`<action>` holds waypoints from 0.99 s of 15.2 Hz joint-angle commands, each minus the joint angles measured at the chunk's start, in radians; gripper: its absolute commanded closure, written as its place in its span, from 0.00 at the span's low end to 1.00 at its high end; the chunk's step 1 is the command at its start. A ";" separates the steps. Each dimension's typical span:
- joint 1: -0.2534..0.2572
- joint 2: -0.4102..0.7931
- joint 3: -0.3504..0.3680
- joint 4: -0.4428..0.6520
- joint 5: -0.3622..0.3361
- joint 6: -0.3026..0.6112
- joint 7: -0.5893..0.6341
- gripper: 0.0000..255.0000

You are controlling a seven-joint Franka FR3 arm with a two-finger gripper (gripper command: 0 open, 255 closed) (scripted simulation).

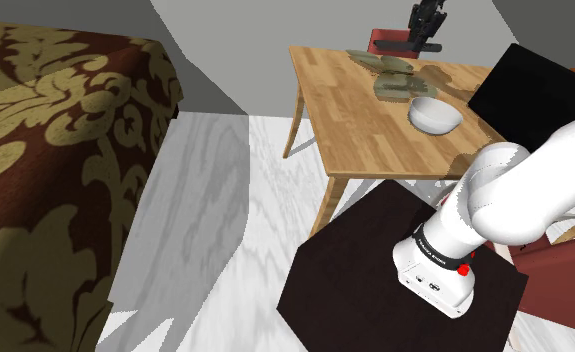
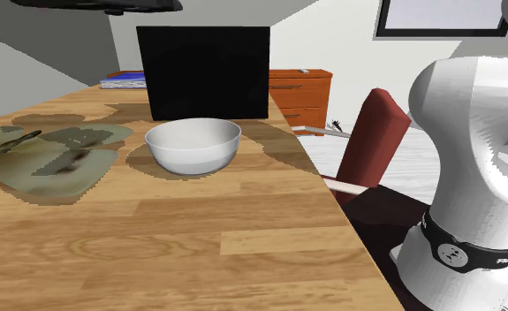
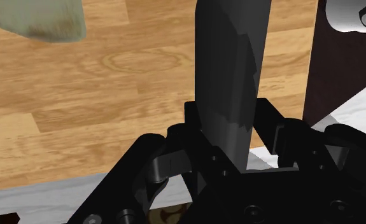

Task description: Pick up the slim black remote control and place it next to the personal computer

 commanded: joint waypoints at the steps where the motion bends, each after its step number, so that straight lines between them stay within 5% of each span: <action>1: 0.003 0.007 0.001 0.032 0.004 -0.026 -0.004 1.00; 15: 0.020 0.080 -0.010 0.272 0.042 -0.203 -0.039 1.00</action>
